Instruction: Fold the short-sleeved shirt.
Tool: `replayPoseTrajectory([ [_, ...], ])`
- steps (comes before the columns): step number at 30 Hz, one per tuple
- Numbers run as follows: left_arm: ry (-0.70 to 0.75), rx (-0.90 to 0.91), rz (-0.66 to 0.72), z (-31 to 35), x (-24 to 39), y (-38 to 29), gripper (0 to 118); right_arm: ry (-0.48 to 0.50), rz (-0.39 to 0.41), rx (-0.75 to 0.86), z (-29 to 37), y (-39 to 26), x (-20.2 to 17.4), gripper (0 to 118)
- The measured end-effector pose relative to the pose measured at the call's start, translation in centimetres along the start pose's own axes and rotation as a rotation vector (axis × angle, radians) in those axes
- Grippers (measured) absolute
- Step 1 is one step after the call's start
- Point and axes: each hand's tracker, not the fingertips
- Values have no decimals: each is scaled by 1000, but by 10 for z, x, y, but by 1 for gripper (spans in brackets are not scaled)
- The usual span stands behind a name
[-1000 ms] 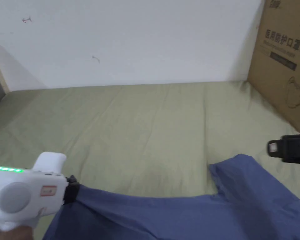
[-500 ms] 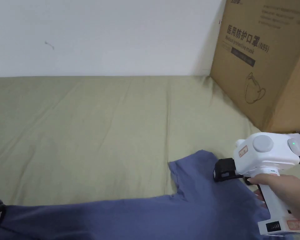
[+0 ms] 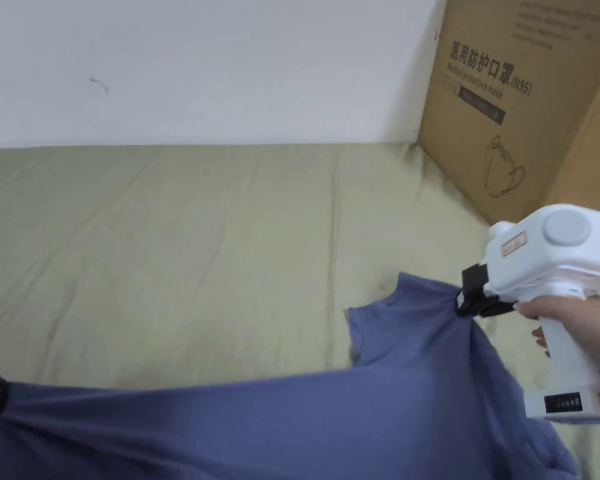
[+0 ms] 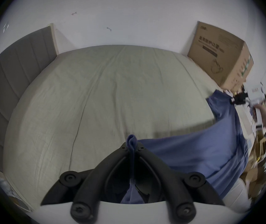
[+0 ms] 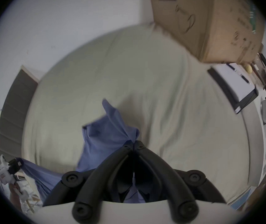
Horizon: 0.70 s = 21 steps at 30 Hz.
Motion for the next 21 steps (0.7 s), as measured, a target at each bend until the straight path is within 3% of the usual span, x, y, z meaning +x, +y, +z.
replayPoseTrajectory([
  [5, -3, 24, 55, -14, -8, 34, 2, 26, -62, 160, 30, 15, -1, 0],
  [12, -54, 106, 78, -6, -4, 48, 2, 7, -5, 222, 65, -2, -4, 0],
  [16, -73, 103, 57, 15, -7, -9, 2, -7, 22, 230, 86, -82, 17, 0],
  [21, -114, -7, -87, 45, -15, -117, 2, 29, -65, 77, 107, -224, 55, 0],
])
